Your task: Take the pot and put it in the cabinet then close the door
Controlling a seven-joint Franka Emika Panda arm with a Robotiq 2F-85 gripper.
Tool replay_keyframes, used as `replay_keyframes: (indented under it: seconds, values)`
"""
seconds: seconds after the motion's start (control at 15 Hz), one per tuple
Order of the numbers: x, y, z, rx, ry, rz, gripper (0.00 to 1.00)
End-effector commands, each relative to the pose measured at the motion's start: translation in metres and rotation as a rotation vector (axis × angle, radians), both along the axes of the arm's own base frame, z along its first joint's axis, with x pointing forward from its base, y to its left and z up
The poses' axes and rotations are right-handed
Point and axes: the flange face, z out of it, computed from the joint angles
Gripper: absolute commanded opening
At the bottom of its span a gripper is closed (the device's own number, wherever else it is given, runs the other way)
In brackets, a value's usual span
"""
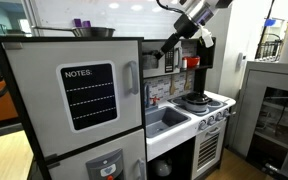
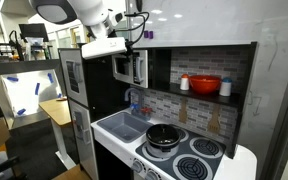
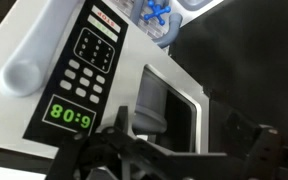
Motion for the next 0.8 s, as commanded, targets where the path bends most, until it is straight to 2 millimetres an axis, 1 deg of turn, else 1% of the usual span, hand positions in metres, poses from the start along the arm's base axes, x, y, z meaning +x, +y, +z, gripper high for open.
replay_keyframes:
  seconds: [0.0,0.27,0.4,0.6,0.73]
  values:
    - [-0.007,0.005,-0.005,-0.052,0.039,0.022,1.0]
    - [-0.025,0.014,-0.02,-0.152,0.147,0.03,1.0]
    - [-0.036,0.015,-0.024,-0.206,0.197,0.024,1.0]
    - [-0.056,0.012,-0.018,-0.292,0.247,0.002,1.0]
    - [-0.07,0.011,-0.008,-0.341,0.28,0.01,1.0]
